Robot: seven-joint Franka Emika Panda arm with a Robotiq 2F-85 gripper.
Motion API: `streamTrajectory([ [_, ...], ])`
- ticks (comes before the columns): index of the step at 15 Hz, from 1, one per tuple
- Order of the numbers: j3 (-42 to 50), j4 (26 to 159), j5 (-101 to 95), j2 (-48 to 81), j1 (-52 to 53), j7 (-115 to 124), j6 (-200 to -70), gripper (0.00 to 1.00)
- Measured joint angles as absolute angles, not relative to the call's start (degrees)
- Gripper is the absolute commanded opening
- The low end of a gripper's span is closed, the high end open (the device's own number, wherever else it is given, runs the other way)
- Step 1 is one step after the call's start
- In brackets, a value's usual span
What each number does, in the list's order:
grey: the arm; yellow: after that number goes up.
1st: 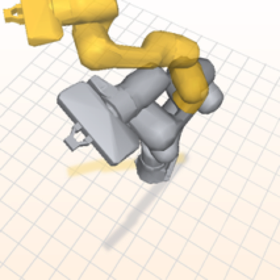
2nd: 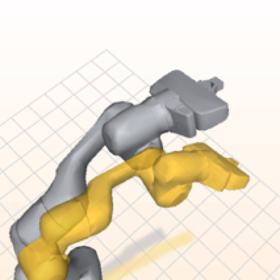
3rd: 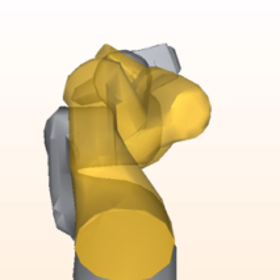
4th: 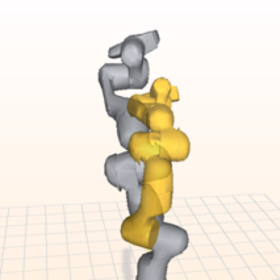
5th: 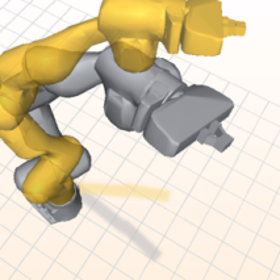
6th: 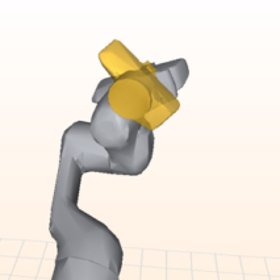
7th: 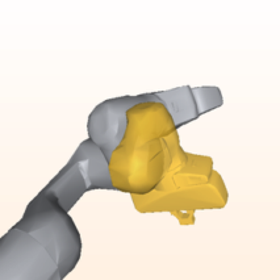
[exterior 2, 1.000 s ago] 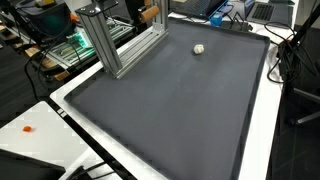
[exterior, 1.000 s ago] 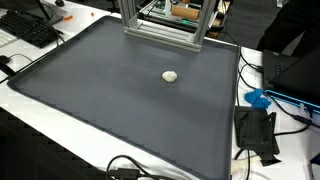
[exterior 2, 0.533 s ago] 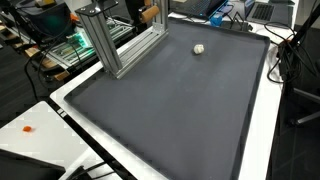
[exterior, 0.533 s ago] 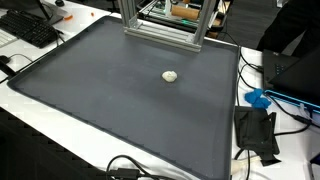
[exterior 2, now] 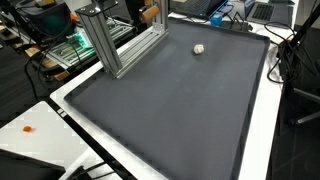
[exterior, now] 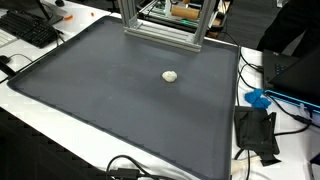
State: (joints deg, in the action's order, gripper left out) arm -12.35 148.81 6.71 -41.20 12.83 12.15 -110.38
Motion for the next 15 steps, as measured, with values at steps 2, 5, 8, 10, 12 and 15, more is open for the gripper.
streamTrajectory([
  [2, -12.4, 148.8, 6.8, -41.2, 12.8, 12.3, -110.4, 0.45],
  [5, -12.4, 149.0, 6.5, -41.7, 12.2, 12.3, -110.4, 0.47],
  [8, -12.3, 149.5, 6.6, -42.7, 11.9, 12.3, -110.4, 0.52],
  [10, -12.4, 149.8, 6.7, -43.0, 11.9, 12.3, -110.5, 0.69],
  [12, -12.4, 150.2, 6.8, -43.2, 12.0, 12.3, -110.7, 0.77],
  [15, -12.4, 150.8, 6.8, -43.2, 12.0, 12.3, -111.2, 0.55],
])
